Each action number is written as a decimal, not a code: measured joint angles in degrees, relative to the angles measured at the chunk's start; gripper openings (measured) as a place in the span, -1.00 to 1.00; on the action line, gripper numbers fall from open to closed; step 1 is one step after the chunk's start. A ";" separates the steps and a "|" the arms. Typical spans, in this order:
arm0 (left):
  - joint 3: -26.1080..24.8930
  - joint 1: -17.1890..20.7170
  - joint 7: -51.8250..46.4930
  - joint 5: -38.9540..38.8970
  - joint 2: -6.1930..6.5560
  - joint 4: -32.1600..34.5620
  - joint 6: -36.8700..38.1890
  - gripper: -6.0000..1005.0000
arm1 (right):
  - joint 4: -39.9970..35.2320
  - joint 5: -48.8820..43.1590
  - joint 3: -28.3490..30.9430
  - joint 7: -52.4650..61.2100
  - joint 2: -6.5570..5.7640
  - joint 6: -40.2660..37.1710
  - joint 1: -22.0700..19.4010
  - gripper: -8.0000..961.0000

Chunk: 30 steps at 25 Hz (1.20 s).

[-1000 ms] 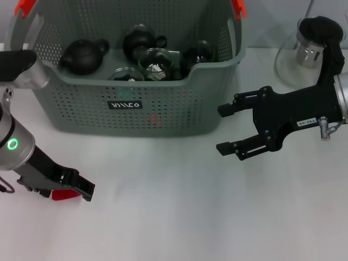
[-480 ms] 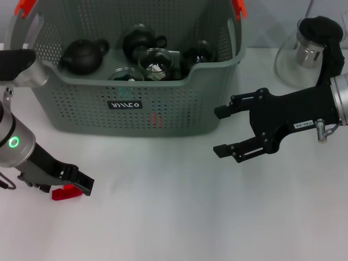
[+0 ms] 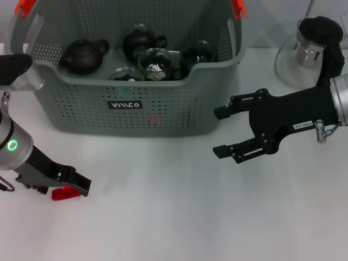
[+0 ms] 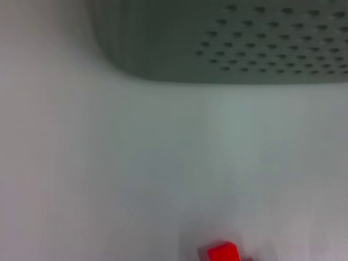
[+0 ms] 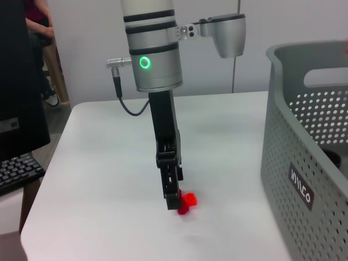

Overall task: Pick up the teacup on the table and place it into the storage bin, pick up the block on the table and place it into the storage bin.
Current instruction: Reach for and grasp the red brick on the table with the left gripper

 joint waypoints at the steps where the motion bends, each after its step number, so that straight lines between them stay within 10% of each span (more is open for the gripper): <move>1: 0.00 0.00 0.00 0.00 0.00 0.00 0.00 0.75 | 0.02 0.00 0.04 0.00 0.01 0.00 0.00 0.80; 30: 0.53 0.08 0.06 -0.01 0.23 -2.20 -2.14 0.69 | 2.01 -0.24 -3.50 -1.49 0.22 0.09 -0.44 0.81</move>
